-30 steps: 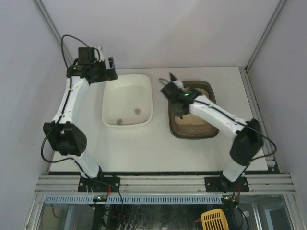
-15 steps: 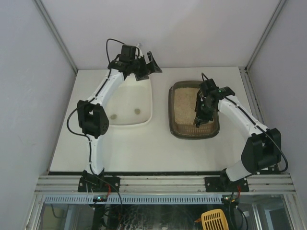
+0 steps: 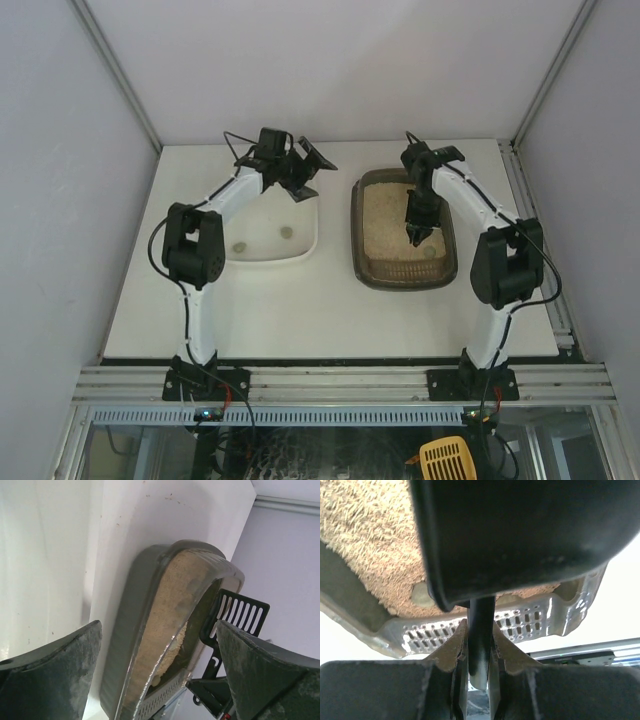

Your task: Clean the litter box

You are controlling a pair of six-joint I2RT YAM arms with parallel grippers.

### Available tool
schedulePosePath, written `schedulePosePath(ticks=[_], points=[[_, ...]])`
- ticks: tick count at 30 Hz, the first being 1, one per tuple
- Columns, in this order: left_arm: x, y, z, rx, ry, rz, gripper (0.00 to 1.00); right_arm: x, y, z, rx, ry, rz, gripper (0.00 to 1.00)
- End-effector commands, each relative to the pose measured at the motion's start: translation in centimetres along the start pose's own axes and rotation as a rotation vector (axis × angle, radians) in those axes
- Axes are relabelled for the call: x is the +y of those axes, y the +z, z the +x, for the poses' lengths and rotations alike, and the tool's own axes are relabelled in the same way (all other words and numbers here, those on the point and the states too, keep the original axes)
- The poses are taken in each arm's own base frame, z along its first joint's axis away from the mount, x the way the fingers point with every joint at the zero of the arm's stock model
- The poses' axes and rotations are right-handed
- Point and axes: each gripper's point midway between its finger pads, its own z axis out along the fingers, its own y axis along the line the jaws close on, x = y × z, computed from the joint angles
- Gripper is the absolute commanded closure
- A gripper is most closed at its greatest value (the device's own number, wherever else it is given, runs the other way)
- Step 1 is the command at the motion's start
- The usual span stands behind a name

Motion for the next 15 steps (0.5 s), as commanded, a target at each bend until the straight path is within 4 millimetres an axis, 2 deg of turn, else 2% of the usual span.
schedulePosePath(ticks=[1,5,8,15], points=[[-5.1,-2.5,-0.8,-0.037,-0.054,0.162,0.00,-2.0,-0.8,-1.3,-0.023,-0.038,0.151,1.00],[-3.9,-2.1,-0.1,-0.009,-0.075,0.137,0.00,-2.0,0.4,-1.4,0.005,-0.042,0.156,1.00],[-3.2,-2.1,-0.4,-0.034,-0.062,0.108,0.00,-2.1,1.5,-1.6,0.016,-0.049,0.165,1.00],[-2.8,-2.4,-1.1,-0.076,-0.032,0.089,0.00,-2.1,3.9,-3.5,0.034,-0.028,0.159,1.00]])
